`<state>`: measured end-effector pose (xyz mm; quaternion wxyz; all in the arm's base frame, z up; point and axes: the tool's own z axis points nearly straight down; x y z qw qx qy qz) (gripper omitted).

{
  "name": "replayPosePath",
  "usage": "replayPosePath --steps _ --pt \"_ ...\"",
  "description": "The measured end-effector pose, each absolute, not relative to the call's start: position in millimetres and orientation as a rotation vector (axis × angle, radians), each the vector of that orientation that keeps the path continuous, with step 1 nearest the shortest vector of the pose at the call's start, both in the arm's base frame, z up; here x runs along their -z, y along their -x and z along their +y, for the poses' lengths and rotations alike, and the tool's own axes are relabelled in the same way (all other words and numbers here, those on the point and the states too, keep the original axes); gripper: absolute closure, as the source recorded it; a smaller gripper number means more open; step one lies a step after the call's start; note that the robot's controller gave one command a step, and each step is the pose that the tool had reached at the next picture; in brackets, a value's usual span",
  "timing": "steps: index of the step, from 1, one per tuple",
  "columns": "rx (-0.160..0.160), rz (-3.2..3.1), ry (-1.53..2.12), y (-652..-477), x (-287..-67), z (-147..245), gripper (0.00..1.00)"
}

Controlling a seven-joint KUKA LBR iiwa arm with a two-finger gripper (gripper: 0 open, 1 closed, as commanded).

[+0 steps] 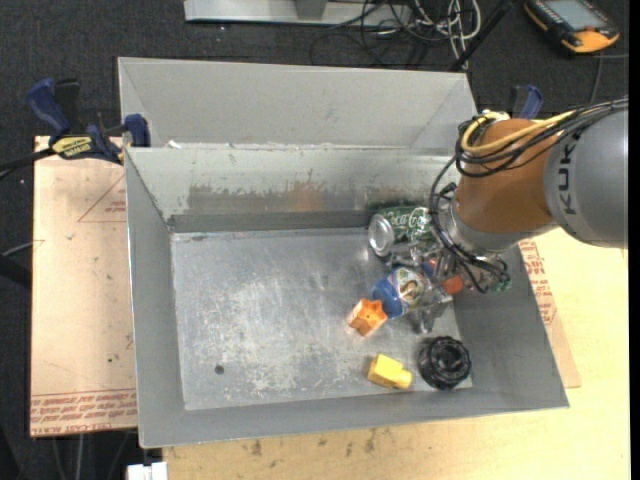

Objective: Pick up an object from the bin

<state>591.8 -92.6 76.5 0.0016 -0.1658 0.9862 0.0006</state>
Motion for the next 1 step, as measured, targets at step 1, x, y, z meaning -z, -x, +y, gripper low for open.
replayPosePath --steps 1 --pt "-0.001 3.094 0.52 -591.6 -79.3 -92.5 1.0"
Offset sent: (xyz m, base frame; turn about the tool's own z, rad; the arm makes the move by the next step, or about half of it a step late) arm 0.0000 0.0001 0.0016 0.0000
